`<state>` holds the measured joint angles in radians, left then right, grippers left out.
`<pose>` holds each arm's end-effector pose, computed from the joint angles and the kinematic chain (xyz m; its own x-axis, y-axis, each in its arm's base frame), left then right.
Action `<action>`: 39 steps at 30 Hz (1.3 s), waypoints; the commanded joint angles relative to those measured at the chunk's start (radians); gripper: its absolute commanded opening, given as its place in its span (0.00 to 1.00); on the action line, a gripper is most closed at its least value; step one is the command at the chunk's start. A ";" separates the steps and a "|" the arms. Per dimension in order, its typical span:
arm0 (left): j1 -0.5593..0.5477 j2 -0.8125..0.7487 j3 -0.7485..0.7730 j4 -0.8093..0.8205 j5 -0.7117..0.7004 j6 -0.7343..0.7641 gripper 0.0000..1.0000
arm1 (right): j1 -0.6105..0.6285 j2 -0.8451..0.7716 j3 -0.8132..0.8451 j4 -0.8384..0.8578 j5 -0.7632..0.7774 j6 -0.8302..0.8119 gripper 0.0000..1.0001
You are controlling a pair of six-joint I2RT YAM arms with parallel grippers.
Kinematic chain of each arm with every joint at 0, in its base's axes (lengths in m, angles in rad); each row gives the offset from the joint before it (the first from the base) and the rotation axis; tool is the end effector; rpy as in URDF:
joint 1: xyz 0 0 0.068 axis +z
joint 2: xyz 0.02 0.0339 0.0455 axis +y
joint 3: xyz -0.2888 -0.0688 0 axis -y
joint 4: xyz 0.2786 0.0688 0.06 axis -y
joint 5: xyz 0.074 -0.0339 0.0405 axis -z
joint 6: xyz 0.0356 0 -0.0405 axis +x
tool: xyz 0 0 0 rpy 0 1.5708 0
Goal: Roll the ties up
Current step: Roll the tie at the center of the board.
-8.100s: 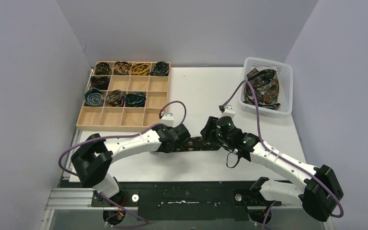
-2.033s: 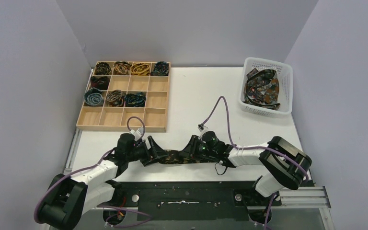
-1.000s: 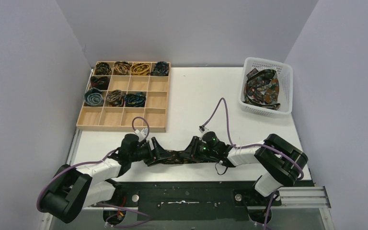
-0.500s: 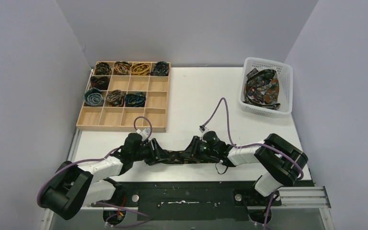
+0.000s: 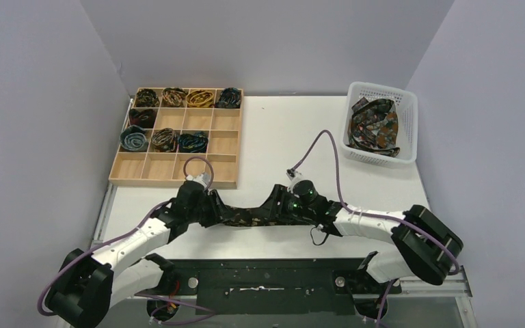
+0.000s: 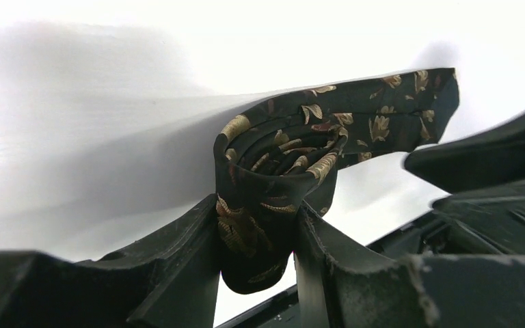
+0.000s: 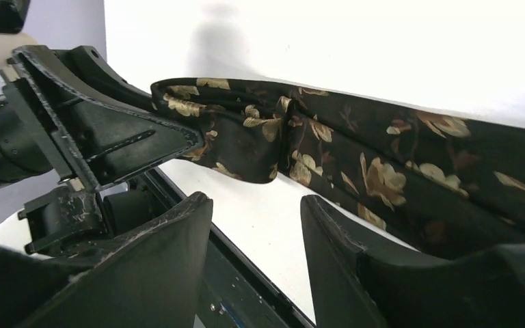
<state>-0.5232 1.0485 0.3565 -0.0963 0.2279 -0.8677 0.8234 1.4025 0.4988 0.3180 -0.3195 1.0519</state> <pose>0.1739 -0.1096 0.1552 -0.8738 -0.3539 -0.3336 -0.0647 0.7644 -0.6414 0.1828 0.2137 0.1569 -0.9455 0.1926 -0.2625 -0.1073 0.5769 0.8097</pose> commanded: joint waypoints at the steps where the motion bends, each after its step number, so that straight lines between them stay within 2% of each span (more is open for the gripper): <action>1: -0.026 -0.028 0.122 -0.207 -0.168 0.064 0.37 | -0.014 -0.098 0.041 -0.119 0.140 -0.078 0.52; 7: -0.087 0.030 0.249 -0.368 -0.327 0.102 0.37 | -0.039 -0.176 0.013 -0.177 0.216 -0.089 0.52; 13: -0.205 0.138 0.381 -0.506 -0.543 0.075 0.37 | -0.055 -0.237 0.011 -0.238 0.271 -0.108 0.52; 19: -0.294 0.268 0.509 -0.630 -0.697 0.030 0.37 | -0.072 -0.281 0.007 -0.283 0.313 -0.125 0.52; 31: -0.446 0.491 0.748 -0.821 -0.911 -0.066 0.37 | -0.136 -0.335 -0.026 -0.380 0.382 -0.109 0.50; 39: -0.534 0.673 0.913 -0.945 -0.983 -0.133 0.38 | -0.230 -0.387 -0.067 -0.410 0.364 -0.086 0.50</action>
<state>-1.0206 1.6604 1.1755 -0.9543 -0.6807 -0.9470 0.6369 1.0607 0.4496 -0.0834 0.0227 0.9535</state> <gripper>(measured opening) 0.374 0.499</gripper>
